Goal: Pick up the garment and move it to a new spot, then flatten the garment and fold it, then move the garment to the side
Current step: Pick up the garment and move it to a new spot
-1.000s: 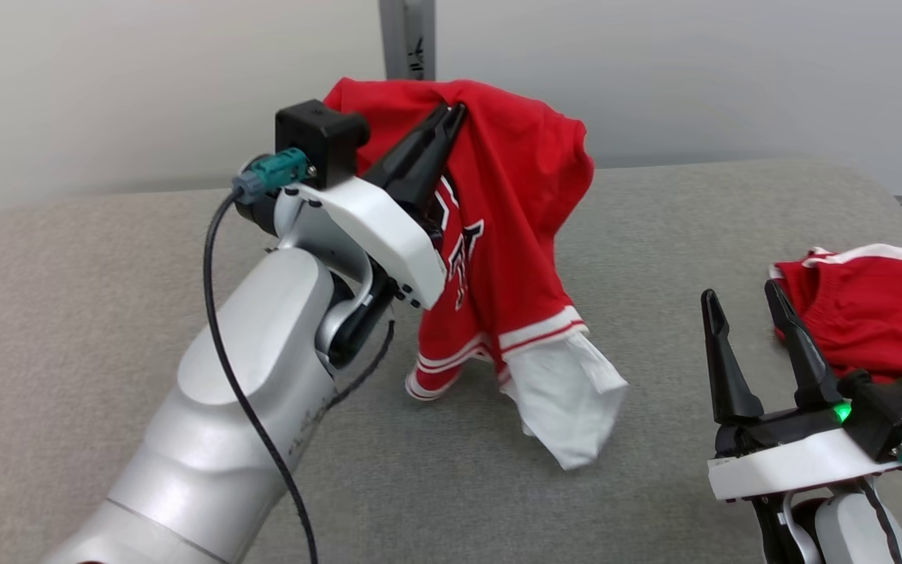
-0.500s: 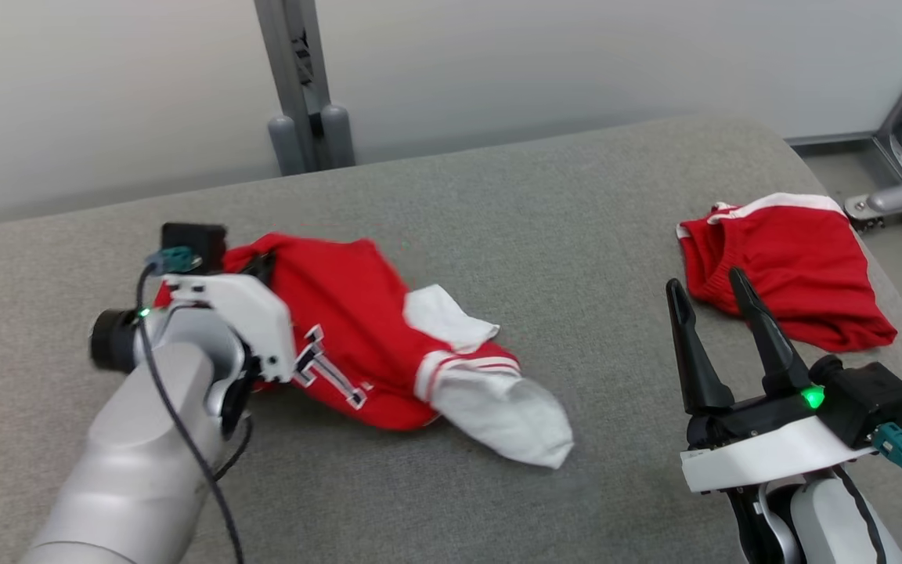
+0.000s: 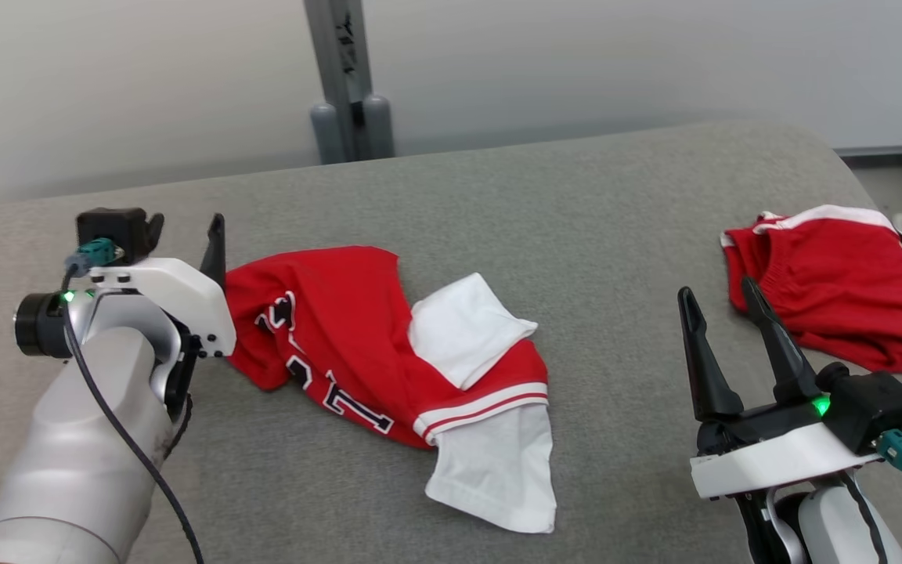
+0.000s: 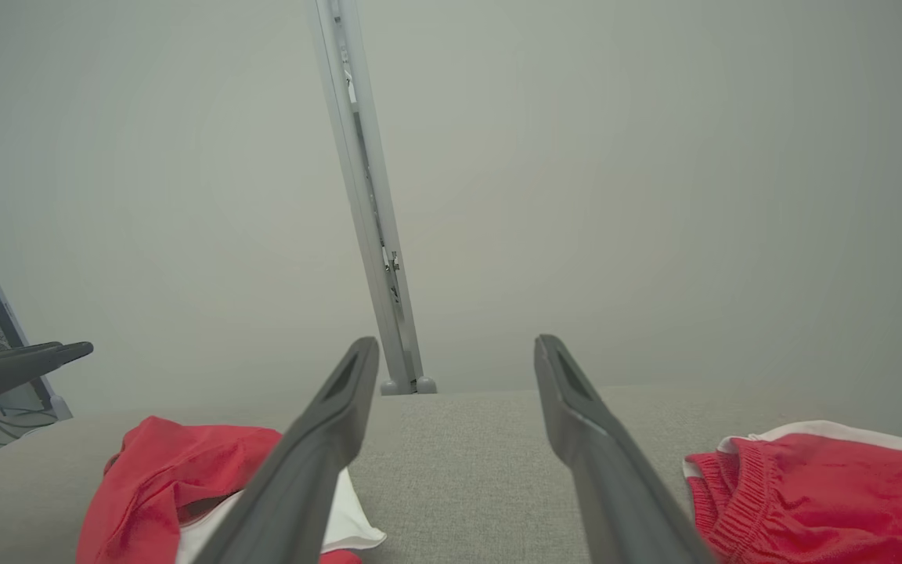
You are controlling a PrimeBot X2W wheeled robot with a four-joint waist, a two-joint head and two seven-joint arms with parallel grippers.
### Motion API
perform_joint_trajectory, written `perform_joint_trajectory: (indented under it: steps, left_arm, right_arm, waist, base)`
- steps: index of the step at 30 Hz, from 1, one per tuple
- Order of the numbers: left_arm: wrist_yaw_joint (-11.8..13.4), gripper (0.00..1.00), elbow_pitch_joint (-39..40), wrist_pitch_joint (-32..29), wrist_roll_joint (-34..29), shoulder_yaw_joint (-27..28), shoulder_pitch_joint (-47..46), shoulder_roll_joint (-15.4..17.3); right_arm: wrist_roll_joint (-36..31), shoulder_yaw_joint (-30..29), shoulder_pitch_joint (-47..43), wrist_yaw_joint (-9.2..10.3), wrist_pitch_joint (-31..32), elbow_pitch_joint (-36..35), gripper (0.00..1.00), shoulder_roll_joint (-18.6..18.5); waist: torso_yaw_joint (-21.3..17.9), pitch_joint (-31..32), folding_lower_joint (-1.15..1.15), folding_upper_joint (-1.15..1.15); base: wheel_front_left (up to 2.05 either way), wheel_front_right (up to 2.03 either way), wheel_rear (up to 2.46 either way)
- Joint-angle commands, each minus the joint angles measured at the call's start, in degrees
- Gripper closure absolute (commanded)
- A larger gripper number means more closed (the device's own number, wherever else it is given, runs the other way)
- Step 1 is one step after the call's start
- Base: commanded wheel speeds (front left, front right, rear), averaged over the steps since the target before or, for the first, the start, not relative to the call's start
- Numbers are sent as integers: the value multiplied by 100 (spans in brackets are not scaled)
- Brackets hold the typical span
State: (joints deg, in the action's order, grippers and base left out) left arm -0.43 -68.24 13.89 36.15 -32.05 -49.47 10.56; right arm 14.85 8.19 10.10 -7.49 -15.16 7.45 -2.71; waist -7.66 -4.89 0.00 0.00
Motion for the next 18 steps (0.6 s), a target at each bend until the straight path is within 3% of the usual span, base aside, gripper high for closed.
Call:
perform_joint_trajectory:
  steps: [1, 3, 9, 15, 18]
  left_arm:
    - [22, 0, 97, 78, 11, 75, -35, 81]
    - [148, 0, 384, 115, -78, 179, 37, 203]
    - [594, 0, 2313, 118, -783, 615, 1152, 577]
    - [902, 0, 3992, 118, -1312, 1013, 2692, 475]
    - [933, 0, 4686, 121, -1465, 1238, 3361, 289]
  right_arm:
    - [-48, -36, -87, -2, -12, 4, 0, -38]
    - [-92, -59, -181, -2, -11, 39, 0, -33]
    - [-409, -4, -284, -2, -12, 67, 0, -37]
    - [-468, -201, -422, -2, -11, 32, 0, -36]
    - [-423, -194, -522, -2, -12, 20, 0, -32]
  waist:
    - [247, 194, 0, 0]
    - [404, 315, 0, 0]
    - [795, 548, 0, 0]
    - [1068, 709, 0, 0]
    - [1116, 734, 0, 0]
  base:
    - [0, 0, 0]
    - [0, 0, 0]
    - [0, 0, 0]
    - [0, 0, 0]
    - [0, 0, 0]
